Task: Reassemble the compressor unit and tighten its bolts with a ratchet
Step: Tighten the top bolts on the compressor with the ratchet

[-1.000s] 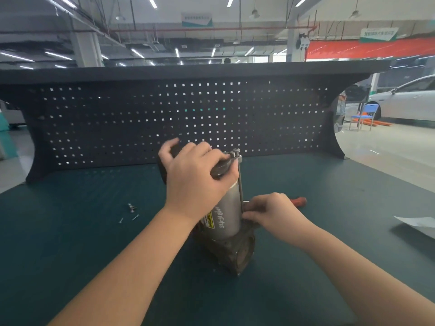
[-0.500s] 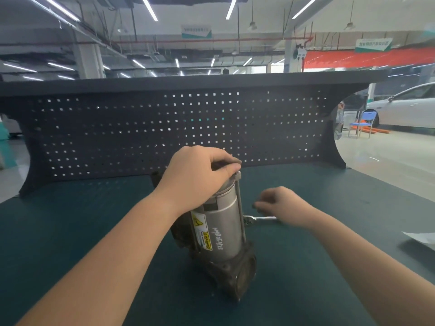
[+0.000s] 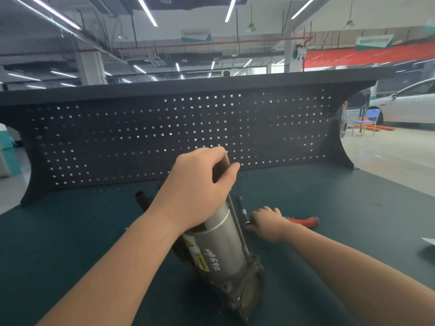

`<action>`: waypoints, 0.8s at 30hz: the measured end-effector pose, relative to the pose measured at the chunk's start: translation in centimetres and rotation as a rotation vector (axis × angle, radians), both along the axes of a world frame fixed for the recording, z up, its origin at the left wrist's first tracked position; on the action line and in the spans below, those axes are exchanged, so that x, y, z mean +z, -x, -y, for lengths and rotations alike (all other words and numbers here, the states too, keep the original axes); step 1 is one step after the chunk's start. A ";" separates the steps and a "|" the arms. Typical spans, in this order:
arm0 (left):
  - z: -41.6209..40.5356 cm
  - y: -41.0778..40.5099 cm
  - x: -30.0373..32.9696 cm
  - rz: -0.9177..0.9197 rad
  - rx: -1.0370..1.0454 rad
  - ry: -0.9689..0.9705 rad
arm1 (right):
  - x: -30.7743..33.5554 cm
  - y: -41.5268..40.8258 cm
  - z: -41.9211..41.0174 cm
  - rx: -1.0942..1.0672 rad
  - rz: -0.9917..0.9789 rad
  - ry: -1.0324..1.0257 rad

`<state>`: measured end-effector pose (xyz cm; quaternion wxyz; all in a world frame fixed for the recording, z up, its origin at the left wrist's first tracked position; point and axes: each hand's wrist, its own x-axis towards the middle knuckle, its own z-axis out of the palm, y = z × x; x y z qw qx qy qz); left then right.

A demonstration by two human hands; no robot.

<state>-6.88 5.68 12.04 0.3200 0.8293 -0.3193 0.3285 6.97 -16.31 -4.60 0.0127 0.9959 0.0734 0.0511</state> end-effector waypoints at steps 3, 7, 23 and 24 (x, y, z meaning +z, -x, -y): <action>0.7 -0.2 0.3 -0.021 -0.021 -0.015 | 0.1 0.3 0.3 0.097 0.085 -0.091; 1.7 -0.8 0.9 -0.169 -0.106 0.020 | 3.1 1.6 1.1 0.080 0.217 -0.470; 2.6 -1.2 1.3 -0.267 -0.125 -0.169 | 17.6 19.6 3.7 0.538 0.069 -1.824; 2.7 -1.1 1.3 -0.235 -0.124 -0.179 | 17.6 20.3 3.9 0.533 0.061 -1.811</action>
